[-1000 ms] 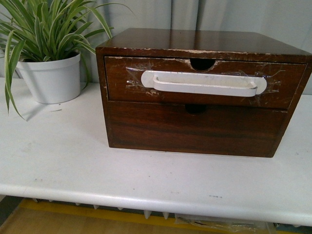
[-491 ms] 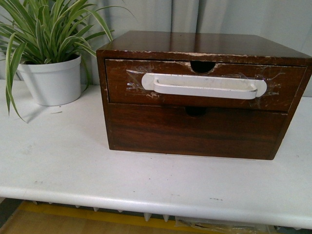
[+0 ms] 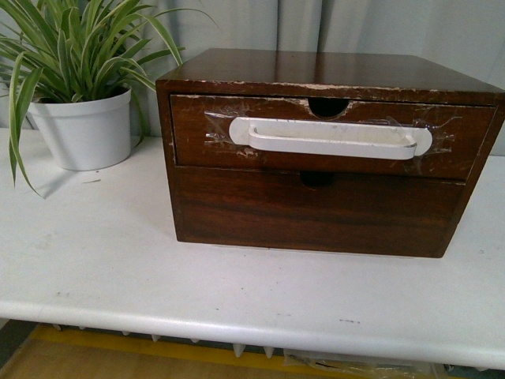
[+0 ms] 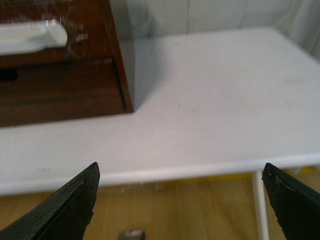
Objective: Open drawer
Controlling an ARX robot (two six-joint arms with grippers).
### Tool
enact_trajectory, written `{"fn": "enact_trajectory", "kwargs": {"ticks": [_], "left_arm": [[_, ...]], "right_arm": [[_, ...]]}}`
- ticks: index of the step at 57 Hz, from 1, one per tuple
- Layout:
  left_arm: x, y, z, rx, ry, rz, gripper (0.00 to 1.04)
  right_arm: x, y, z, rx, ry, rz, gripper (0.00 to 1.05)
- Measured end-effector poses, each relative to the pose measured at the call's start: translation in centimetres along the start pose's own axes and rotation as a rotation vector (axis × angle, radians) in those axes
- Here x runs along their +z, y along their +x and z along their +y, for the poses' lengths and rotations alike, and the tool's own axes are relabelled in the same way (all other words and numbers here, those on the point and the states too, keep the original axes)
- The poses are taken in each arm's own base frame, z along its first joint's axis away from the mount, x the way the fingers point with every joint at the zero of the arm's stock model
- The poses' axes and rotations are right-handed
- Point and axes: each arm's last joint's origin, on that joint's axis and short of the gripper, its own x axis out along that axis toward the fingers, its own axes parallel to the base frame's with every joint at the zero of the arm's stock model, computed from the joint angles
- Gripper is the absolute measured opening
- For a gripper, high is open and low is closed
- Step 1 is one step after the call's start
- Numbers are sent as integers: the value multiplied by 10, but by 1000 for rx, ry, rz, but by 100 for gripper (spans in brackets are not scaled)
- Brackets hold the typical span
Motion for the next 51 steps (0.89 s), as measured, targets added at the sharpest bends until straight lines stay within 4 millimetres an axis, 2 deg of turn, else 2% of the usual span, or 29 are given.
{"fn": "enact_trajectory", "kwargs": {"ticks": [3, 8, 17, 30, 40, 51], "left_arm": [[2, 2, -3, -26, -12, 60, 99], [16, 8, -9, -90, 7, 72, 99], [44, 26, -25, -270, 162, 98, 99], [70, 81, -54, -525, 528, 248, 99], [101, 111, -84, -662, 731, 234, 99], [123, 138, -118, -768, 886, 235, 99]], "right_arm": [[6, 2, 2, 34, -3, 32, 96], [24, 6, 6, 91, -48, 52, 96], [60, 19, 14, 184, -207, 89, 96], [109, 52, 31, 304, -481, 156, 96], [126, 73, 47, 402, -635, 210, 96], [131, 93, 60, 482, -761, 270, 96]]}}
